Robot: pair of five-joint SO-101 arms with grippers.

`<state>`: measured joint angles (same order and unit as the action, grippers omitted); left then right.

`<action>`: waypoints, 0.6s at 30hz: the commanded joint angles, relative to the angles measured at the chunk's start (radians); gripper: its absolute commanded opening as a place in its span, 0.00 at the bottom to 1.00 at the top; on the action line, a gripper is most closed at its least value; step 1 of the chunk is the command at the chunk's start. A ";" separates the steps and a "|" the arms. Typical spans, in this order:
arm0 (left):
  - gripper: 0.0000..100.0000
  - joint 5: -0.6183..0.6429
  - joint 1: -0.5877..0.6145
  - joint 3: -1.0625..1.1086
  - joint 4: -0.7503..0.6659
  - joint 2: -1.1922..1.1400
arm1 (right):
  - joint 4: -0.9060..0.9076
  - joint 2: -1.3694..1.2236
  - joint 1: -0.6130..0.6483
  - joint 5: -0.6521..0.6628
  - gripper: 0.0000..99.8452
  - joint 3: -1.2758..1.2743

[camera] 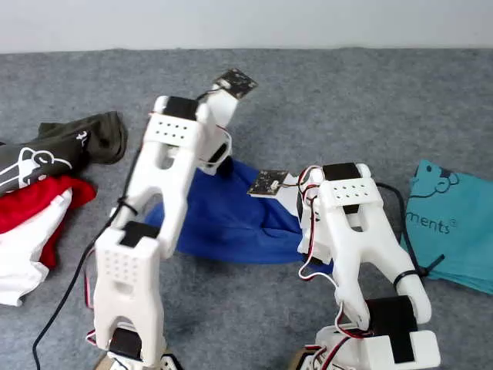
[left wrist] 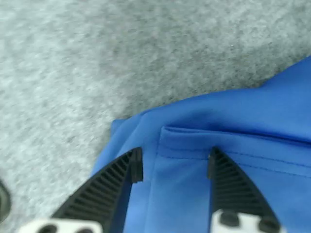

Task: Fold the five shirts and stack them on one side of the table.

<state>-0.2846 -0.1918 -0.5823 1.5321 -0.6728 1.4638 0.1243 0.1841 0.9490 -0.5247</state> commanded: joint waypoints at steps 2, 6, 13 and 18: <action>0.18 0.003 -0.006 -0.173 0.104 -0.104 | -0.002 0.048 -0.015 -0.011 0.01 0.005; 0.03 0.002 -0.006 -0.315 0.222 -0.155 | -0.002 0.048 -0.016 -0.011 0.01 0.005; 0.01 0.002 0.026 -0.369 0.226 0.005 | -0.002 0.050 -0.059 -0.011 0.01 0.037; 0.01 0.003 0.058 -0.275 0.226 0.178 | 0.015 0.050 -0.120 -0.011 0.01 0.095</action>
<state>-0.2846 -0.1458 -0.8892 1.7254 -0.6391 1.4592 0.1243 0.1013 0.9490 -0.5048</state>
